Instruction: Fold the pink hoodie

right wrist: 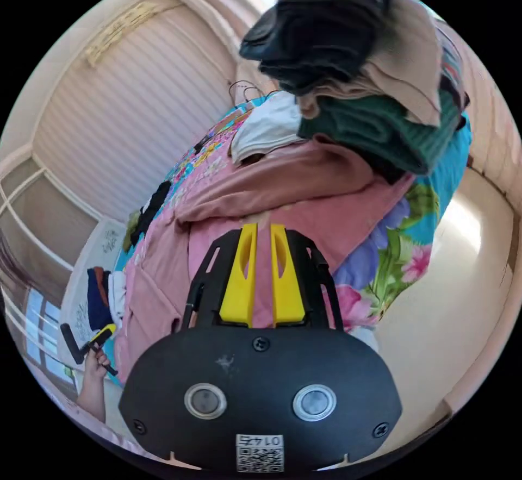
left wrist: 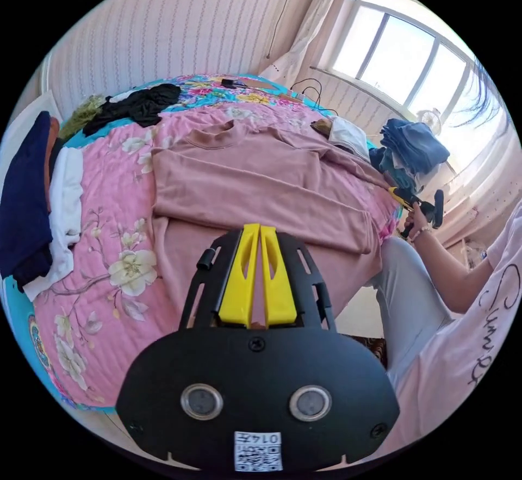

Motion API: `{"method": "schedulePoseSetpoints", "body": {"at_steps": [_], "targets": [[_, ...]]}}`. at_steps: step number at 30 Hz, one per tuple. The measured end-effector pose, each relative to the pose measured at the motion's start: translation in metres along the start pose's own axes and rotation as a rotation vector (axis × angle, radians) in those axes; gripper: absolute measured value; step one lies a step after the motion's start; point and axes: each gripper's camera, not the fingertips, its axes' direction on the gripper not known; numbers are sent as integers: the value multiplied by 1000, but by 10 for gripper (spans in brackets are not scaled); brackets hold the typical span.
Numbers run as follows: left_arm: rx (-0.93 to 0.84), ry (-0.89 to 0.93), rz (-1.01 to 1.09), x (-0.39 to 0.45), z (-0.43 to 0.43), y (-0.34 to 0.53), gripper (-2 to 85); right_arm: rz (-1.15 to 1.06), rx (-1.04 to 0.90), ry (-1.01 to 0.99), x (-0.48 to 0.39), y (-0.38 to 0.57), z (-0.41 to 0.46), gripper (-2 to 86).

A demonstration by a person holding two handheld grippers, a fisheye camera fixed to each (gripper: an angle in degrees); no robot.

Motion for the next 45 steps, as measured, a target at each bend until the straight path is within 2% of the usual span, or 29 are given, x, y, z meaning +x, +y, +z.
{"method": "schedulePoseSetpoints", "body": {"at_steps": [2, 5, 8, 10, 14, 18, 21, 23, 26, 29, 31, 33, 35, 41, 45], "targets": [[10, 33, 89, 33, 8, -30, -7, 85, 156, -6, 40, 14, -14, 48], [15, 48, 212, 89, 26, -80, 6, 177, 274, 59, 80, 24, -15, 85], [25, 83, 353, 148, 48, -122, 32, 118, 283, 52, 107, 41, -10, 83], [-2, 84, 465, 195, 72, -153, 38, 154, 350, -31, 125, 51, -15, 78], [-37, 146, 596, 261, 117, -192, 44, 183, 377, -61, 154, 63, -21, 54], [-90, 177, 687, 331, 184, -228, 51, 241, 532, 4, 171, 84, -45, 62], [-157, 229, 720, 369, 234, -247, 50, 231, 484, 9, 184, 84, -41, 88], [-216, 272, 727, 389, 262, -255, 56, 236, 367, -4, 192, 79, -26, 101], [-232, 200, 803, 418, 296, -260, 66, 196, 329, 89, 188, 77, -22, 76], [-290, 134, 806, 423, 327, -265, 71, 180, 308, 93, 190, 75, -21, 57], [-347, 172, 762, 416, 341, -266, 65, 186, 311, 73, 194, 75, -20, 45], [-336, 252, 678, 400, 339, -267, 14, 196, 318, 37, 198, 75, -20, 33], [-302, 283, 614, 387, 328, -268, 0, 203, 355, -26, 198, 77, -20, 26], [-134, 199, 674, 348, 249, -257, -9, -7, 431, -254, 168, 69, -25, 18], [40, 180, 565, 279, 152, -240, -10, -198, 409, -507, 129, 50, -29, 16]]}}
